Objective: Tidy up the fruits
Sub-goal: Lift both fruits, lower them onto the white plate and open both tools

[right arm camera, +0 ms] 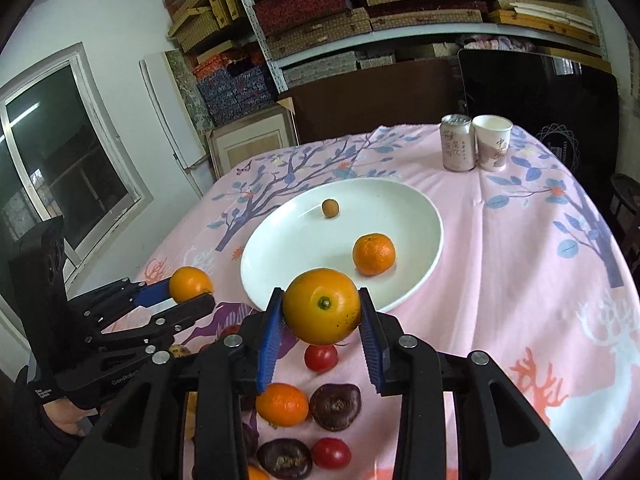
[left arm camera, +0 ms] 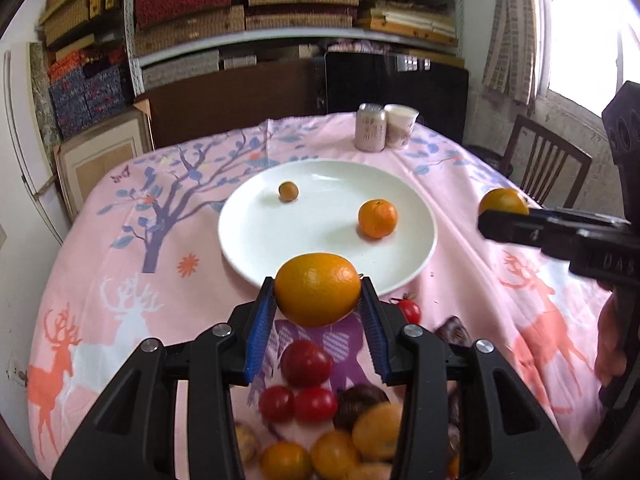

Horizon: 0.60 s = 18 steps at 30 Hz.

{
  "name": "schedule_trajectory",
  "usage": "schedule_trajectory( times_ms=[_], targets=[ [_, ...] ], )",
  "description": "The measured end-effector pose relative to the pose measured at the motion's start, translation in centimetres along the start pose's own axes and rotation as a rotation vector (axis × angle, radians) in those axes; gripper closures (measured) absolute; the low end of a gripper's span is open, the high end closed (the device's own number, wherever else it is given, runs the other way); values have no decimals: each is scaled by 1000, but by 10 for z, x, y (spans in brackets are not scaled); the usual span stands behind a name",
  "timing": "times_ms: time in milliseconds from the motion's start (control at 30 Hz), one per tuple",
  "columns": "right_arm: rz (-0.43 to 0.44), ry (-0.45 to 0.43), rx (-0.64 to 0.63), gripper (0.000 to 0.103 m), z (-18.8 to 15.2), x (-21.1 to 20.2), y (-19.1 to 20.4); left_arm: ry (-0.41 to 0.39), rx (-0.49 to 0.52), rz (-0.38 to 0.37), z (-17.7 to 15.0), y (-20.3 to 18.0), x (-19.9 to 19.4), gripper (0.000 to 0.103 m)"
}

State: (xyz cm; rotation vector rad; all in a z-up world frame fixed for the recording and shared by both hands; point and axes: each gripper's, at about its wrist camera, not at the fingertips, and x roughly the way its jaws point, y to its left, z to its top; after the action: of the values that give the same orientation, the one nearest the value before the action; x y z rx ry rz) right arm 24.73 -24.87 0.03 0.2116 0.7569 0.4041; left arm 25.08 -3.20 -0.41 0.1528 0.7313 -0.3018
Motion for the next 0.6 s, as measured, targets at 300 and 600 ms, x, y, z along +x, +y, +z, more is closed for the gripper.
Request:
schedule_trajectory(
  times_ms=[300,600],
  targets=[
    [-85,26,-89,38,21,67,18,45,-95,38,20,23,57,33],
    [-54,-14,-36,37,1,16,9,-32,-92,43,-1,33,3,27]
  ],
)
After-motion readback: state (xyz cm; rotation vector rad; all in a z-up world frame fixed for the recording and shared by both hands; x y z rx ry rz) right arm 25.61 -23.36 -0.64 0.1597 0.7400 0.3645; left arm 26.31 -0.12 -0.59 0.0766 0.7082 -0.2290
